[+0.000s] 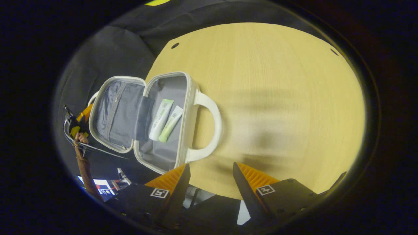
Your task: First open the suitcase, pack the skin care products into it, and then close the suitcase.
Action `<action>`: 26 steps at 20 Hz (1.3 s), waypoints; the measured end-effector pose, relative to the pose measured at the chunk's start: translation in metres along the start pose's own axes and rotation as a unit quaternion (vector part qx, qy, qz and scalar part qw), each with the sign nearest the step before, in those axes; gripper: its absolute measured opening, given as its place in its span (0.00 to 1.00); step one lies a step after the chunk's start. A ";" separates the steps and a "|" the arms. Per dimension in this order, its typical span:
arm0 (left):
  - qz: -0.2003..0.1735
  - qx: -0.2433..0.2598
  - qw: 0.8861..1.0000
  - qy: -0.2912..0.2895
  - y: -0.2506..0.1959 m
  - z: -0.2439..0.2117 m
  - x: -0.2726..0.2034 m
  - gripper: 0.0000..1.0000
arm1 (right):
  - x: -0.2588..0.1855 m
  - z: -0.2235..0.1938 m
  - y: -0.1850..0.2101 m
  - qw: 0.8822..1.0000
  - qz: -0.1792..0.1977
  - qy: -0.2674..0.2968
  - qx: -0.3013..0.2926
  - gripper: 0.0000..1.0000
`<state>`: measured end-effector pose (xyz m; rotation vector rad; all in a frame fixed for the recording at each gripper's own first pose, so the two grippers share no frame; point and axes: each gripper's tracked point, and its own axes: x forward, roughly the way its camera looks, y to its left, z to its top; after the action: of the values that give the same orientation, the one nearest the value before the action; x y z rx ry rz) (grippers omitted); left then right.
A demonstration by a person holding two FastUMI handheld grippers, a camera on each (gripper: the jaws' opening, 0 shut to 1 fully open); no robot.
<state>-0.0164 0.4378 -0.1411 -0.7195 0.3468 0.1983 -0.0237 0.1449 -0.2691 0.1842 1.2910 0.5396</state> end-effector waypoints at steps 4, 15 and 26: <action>-0.051 0.027 0.998 0.009 -0.103 -0.040 -0.014 0.16 | -0.014 0.003 -0.018 0.999 0.011 -0.024 0.025 0.82; -0.034 0.193 0.979 0.051 -0.266 -0.223 0.007 0.12 | -0.068 0.003 -0.106 0.989 0.022 -0.096 0.113 0.82; 0.069 0.418 0.890 0.166 -0.228 -0.430 0.114 0.12 | -0.114 -0.023 -0.192 0.974 0.018 -0.141 0.178 0.81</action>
<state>0.0520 -0.0130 -0.3455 0.1388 0.7507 0.0416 -0.0121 -0.0790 -0.2588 0.5631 1.0980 0.2942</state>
